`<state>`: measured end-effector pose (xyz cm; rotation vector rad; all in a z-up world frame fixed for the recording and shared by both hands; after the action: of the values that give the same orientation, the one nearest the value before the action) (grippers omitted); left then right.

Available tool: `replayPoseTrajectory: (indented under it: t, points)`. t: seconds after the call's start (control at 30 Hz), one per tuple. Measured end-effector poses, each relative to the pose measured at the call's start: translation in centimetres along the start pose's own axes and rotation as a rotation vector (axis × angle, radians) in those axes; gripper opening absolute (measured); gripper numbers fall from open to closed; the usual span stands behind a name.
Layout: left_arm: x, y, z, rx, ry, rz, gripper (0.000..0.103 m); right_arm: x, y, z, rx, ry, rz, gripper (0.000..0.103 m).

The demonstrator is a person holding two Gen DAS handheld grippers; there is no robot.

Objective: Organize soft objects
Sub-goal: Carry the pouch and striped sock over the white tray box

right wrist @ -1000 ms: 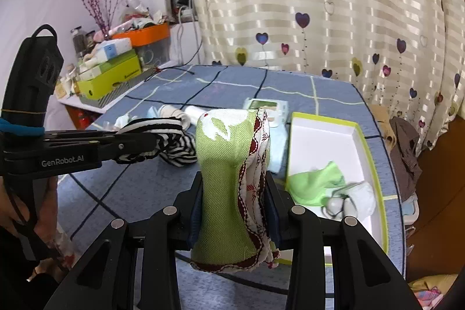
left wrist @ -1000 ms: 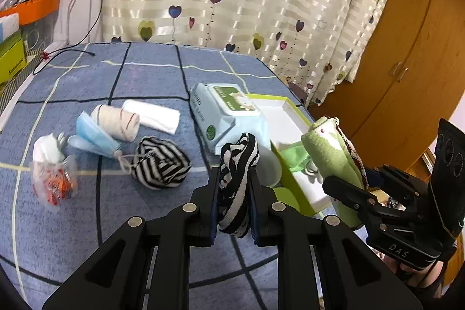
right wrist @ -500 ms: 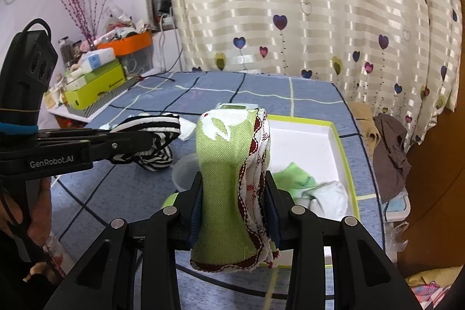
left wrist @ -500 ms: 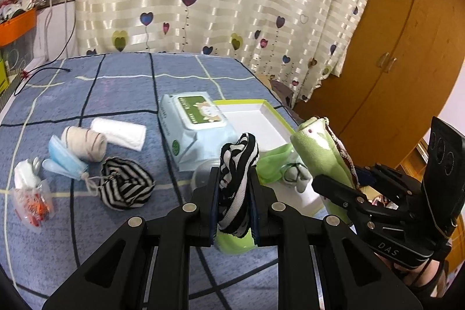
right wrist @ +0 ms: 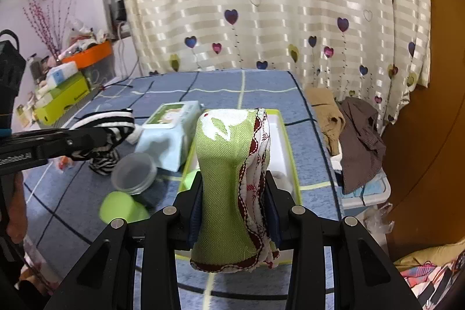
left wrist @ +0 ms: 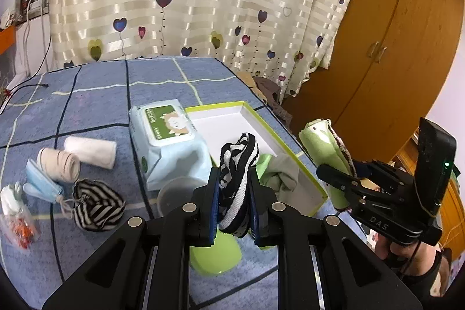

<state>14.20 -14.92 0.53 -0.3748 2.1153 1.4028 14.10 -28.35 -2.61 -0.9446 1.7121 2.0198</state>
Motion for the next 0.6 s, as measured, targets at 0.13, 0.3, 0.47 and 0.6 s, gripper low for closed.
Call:
replayPoseTrajectory:
  t: [0.13, 0.3, 0.47, 0.6]
  points:
    - [-0.6, -0.7, -0.3, -0.001, -0.001, 0.005, 0.018, -0.5, -1.3, -1.1, 0.005, -0.007, 0.017, 0.036]
    - [-1.3, -1.7, -0.3, -0.001, 0.005, 0.015, 0.018, -1.5, -3.4, -1.8, 0.010, 0.007, 0.042, 0.036]
    - [-2.1, -2.6, -0.2, -0.009, 0.006, 0.023, 0.018, -3.0, -6.1, -2.2, 0.005, 0.034, 0.076, 0.036]
    - [-2.7, -3.4, 0.0, -0.016, 0.010, 0.032, 0.018, -4.0, -8.3, -2.7, 0.003, 0.047, 0.106, 0.036]
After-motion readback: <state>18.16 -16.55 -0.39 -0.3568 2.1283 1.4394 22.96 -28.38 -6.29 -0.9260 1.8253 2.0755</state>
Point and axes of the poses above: each gripper's, at about its wrist camera, not at the fingertips, and y roughly against the way its jaws point, z to its left, x to its underside, the point moved 8 cm from there along -y, roughly the way its jaws point, and after that the axes turned 10 degrees about z, right-handed, at the moved point
